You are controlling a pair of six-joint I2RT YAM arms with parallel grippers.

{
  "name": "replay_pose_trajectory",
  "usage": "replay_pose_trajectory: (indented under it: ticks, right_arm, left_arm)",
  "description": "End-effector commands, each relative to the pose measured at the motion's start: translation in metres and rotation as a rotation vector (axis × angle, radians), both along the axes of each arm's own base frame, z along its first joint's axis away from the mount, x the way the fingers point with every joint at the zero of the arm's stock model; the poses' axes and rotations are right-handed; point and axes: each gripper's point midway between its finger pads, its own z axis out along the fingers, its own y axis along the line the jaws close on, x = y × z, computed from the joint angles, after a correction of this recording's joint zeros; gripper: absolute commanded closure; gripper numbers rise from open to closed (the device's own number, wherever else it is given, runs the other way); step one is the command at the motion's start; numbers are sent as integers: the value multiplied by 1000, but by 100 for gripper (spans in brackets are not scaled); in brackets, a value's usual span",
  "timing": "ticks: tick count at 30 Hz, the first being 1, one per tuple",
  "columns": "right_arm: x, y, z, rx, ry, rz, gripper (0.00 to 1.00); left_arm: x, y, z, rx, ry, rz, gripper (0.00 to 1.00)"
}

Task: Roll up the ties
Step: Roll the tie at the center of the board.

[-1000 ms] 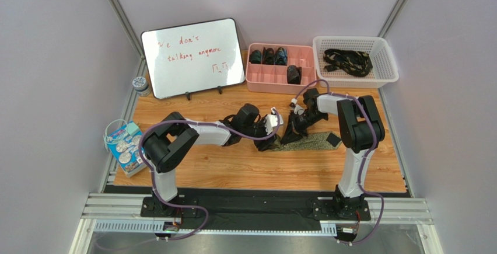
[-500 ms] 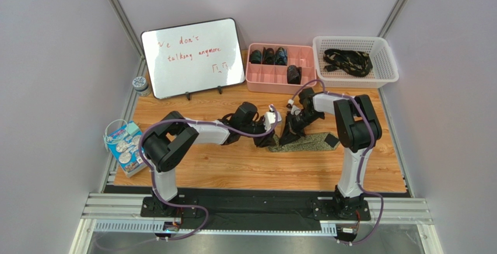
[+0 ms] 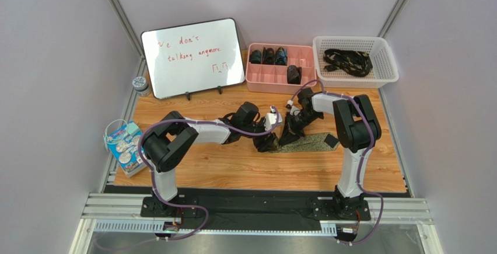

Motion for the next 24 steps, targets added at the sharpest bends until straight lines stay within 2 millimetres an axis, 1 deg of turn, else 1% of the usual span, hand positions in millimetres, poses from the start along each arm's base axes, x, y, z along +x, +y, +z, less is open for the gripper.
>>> replay_pose_trajectory:
  ticks: [1, 5, 6, 8, 10, 13, 14, 17, 18, 19, 20, 22, 23, 24]
  right_arm:
    - [20, -33, -62, -267, -146, 47, 100]
    - [22, -29, -61, -247, -149, 35, 100]
    - [22, -29, -61, -245, -149, 33, 100]
    - [22, -28, -61, -245, -151, 30, 100]
    - [23, -28, -60, -244, -154, 28, 100]
    - [25, -28, -59, -243, -158, 24, 100]
    - [26, -27, -59, -242, -160, 22, 100]
    - [27, -27, -59, -242, -160, 20, 100]
    - [27, -27, -59, -242, -160, 20, 100]
    - [28, -26, -59, -242, -162, 17, 100]
    - [28, -27, -59, -244, -160, 18, 100]
    - [27, -27, -59, -245, -161, 18, 100]
    - [28, -27, -59, -247, -165, 17, 100]
    - [28, -28, -60, -249, -164, 17, 100]
  left_arm:
    - [-8, -3, 9, -15, -19, -57, 33]
    - [-6, -9, 0, 8, -18, -97, 27]
    - [-9, -8, -6, 41, -17, -110, 26]
    - [-6, -9, -9, 64, -49, -133, 26]
    - [-8, -6, -16, 97, -69, -162, 30]
    - [-14, 2, -29, 162, -70, -194, 38]
    - [-17, 8, -35, 196, -73, -208, 44]
    - [-25, 13, -42, 220, -72, -259, 55]
    - [-26, 15, -44, 225, -72, -264, 64]
    - [-27, 16, -45, 227, -76, -271, 70]
    - [-28, 17, -45, 228, -82, -281, 79]
    - [-27, 18, -45, 231, -97, -288, 85]
    - [-26, 18, -45, 234, -102, -289, 85]
    - [-24, 18, -42, 229, -112, -289, 83]
